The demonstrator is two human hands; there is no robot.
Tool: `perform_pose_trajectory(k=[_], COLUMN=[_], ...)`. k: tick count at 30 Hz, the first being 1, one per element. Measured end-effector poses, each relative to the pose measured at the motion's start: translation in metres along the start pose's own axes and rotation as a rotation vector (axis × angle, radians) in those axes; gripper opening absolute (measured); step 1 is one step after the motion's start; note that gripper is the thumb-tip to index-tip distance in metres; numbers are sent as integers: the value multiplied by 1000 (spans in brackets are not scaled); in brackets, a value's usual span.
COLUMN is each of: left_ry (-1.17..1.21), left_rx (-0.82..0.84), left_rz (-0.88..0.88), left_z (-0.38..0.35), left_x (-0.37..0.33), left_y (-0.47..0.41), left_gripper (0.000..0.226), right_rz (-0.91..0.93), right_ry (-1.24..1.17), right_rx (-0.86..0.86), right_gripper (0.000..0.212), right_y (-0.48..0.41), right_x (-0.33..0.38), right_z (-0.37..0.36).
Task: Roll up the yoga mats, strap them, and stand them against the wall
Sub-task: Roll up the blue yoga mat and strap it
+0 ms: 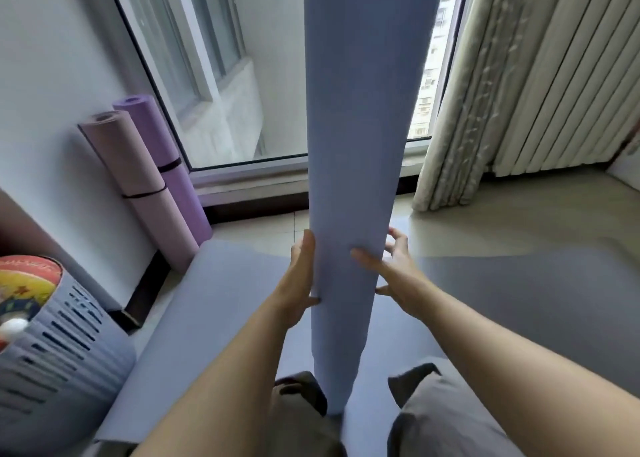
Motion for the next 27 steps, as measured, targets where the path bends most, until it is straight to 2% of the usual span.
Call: perform_pose_trajectory(k=[4,5,8,10,13,15,17,18,21,22,24,26,27], left_ry=[47,54,-7,-3,-43,-78,-110,-127,-105,-75,-75,-135,-167], left_rx=[-66,-95,-135,-119,-53,-72,-112,-119,-78,-48,7,28,23], left_rz=[39,35,20,44,-28,-157,-241,-249,-164,-114,-26,30,47], left_z=[21,26,32,36,38,40,41,41,42,43,45,47,49], left_x=[0,-3,-19,-26,-45,-70,-88,-92,-94,-95,-99,-104,-107], left_y=[-12,-12,-7,0,14,24,35,40,56,60,69,78,83], left_gripper=[87,87,82,74,52,42,45,42,20,28,64,97,106], right_rz=[-136,-155,-223,-246,-203,-63,81,115,22,-41,-131,-165,-172], right_ry=[-78,-40,58,43,6,-20,-1,24,-10,-65,-125,-87,-48], right_rx=[28,27,38,68,39,-45,-111,-113,-46,-20,52,136,173], right_gripper=[83,87,116,115,92,56,19,11,15,23,50,83,95], right_y=[-13,-17,-22,-20,-11,-11,-9,-6,6,12,22,29,32], right_x=[1,3,8,14,28,46,73,84,96,96,100,108,114], right_z=[5,8,15,14,17,24,26,26,20,18,14,7,3])
Point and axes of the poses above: each hand's wrist, its own y-axis away from the middle knuckle, its own z-axis out of the back of the hand, x = y × z, the point moved 9 cm from there along -y, towards the middle knuckle, and after that the axes turned 11 degrees about z, right-handed, at the moved point
